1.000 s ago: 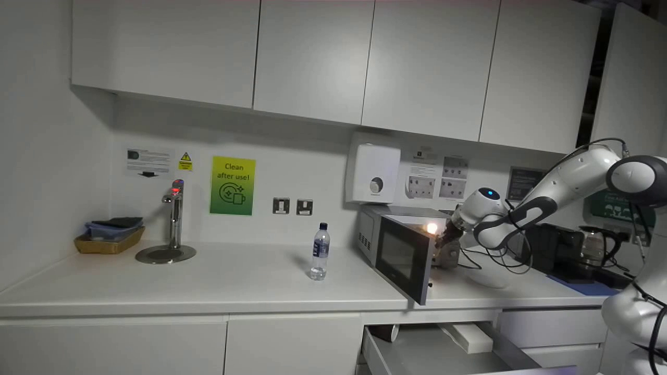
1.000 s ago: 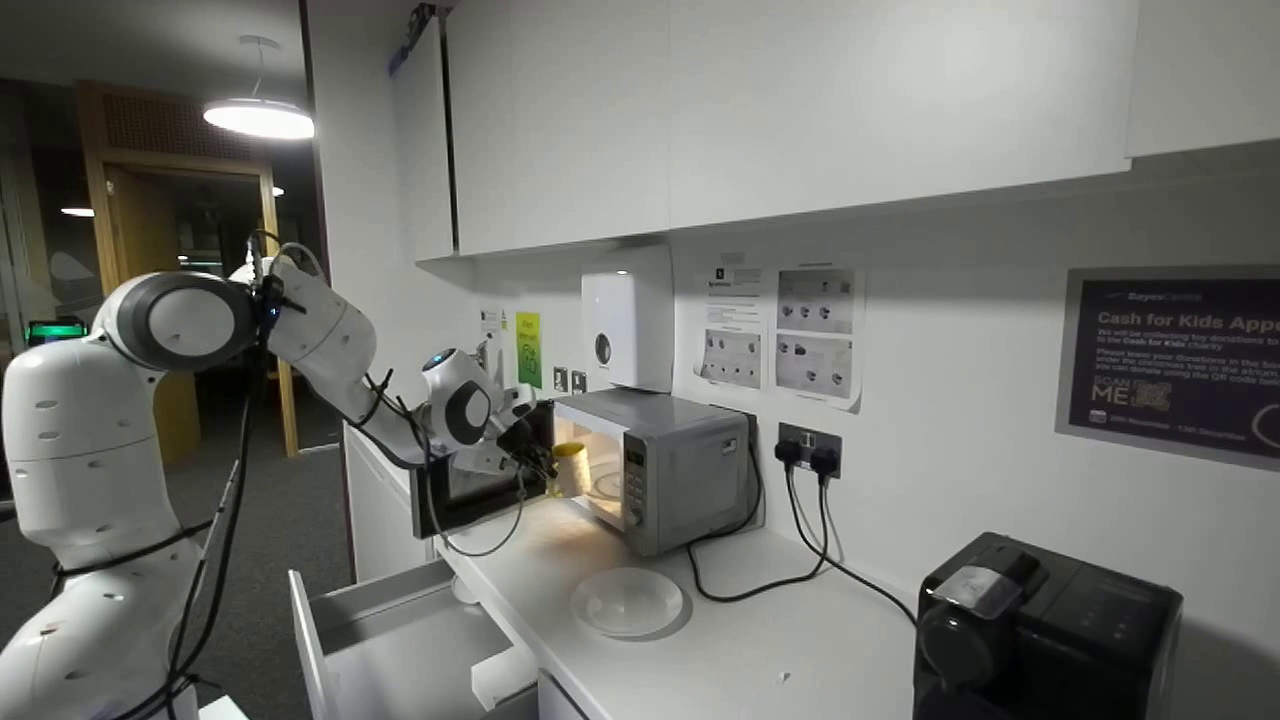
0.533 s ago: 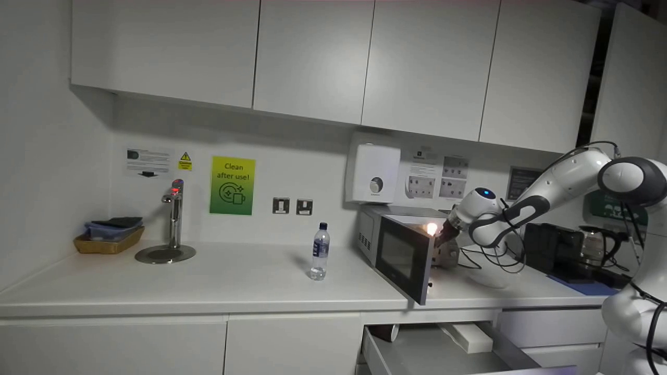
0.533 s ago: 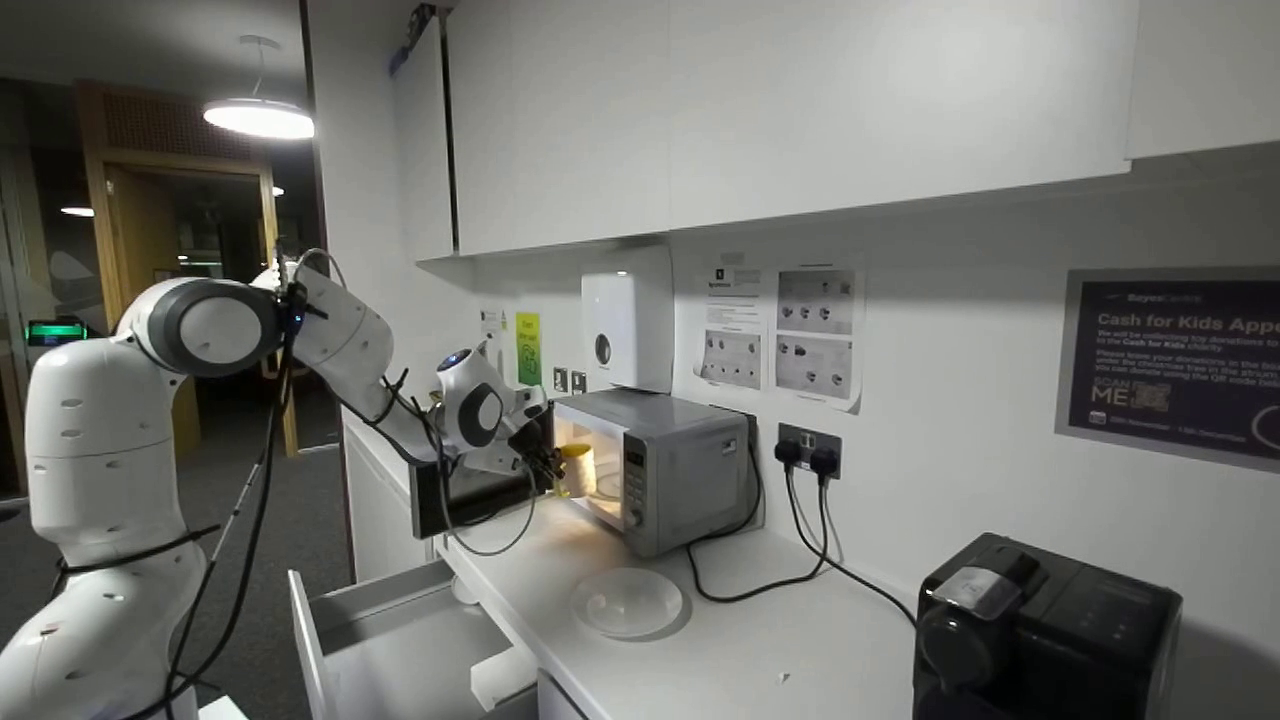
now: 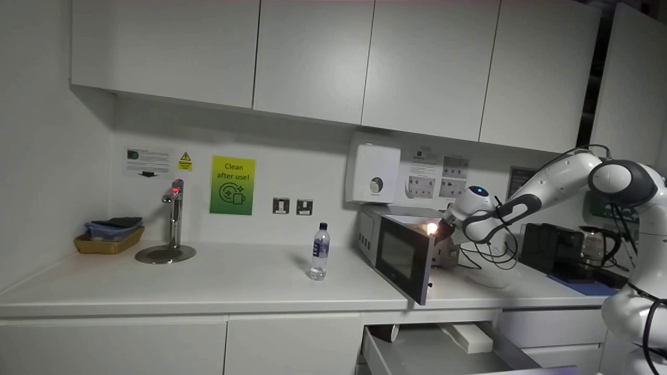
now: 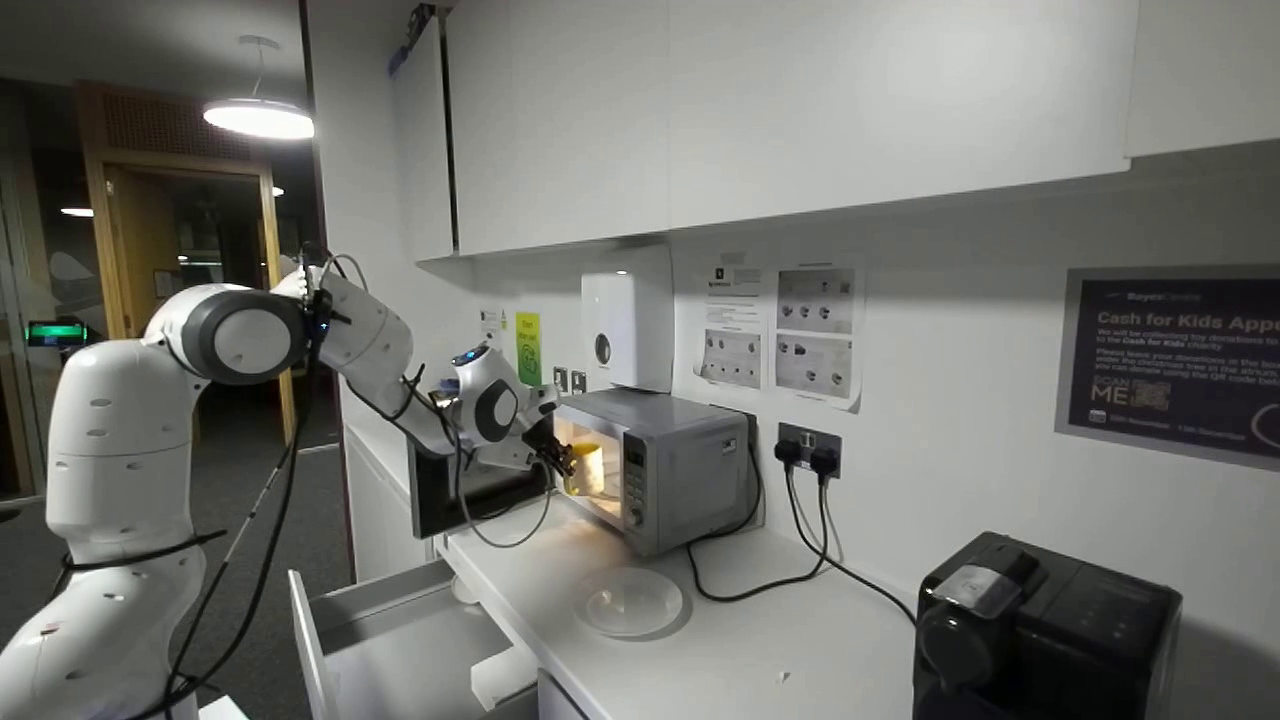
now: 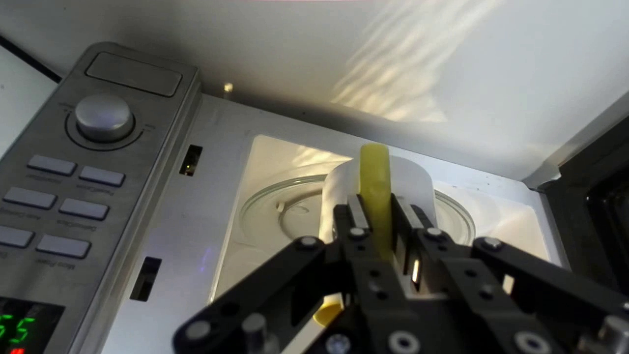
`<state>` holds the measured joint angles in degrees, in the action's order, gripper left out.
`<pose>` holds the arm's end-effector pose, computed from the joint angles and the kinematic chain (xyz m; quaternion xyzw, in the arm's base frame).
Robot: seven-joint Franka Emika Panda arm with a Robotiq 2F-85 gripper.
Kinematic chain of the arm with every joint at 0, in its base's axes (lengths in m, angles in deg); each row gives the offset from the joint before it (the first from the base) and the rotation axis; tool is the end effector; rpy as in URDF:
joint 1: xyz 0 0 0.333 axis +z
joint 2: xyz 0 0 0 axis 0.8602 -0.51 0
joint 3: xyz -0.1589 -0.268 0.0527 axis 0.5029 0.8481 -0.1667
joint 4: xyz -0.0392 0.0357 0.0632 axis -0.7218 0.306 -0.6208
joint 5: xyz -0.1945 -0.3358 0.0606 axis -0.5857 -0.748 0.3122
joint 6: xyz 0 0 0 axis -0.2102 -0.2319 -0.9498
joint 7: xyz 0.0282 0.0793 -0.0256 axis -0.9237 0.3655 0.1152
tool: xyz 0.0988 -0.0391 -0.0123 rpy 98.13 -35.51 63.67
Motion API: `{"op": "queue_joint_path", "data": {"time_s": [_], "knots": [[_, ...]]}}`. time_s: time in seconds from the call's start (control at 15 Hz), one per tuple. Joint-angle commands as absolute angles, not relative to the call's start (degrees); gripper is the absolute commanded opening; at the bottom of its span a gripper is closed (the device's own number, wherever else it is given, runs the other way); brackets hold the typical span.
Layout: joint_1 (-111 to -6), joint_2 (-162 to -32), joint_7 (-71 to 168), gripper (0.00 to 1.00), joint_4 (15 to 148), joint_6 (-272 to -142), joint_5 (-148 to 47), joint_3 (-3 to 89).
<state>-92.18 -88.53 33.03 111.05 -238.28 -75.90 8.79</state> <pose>0.6004 -0.0083 0.4203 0.9450 0.0078 0.3232 0.0497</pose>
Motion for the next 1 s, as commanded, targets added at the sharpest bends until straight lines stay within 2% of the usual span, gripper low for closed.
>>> {"op": "queue_joint_path", "data": {"time_s": [0.0,0.2,0.27,0.93], "knots": [[-92.1,-90.5,35.4,0.04,106.7,-236.4,-74.9,7.8],[-92.1,-90.2,33.3,0.04,109.1,-238.1,-75.9,8.2],[-92.1,-90.4,33.3,0.18,109.1,-238.1,-75.9,8.1],[-92.1,-91.0,33.2,0.18,109.7,-238.1,-75.9,8.1]]}}
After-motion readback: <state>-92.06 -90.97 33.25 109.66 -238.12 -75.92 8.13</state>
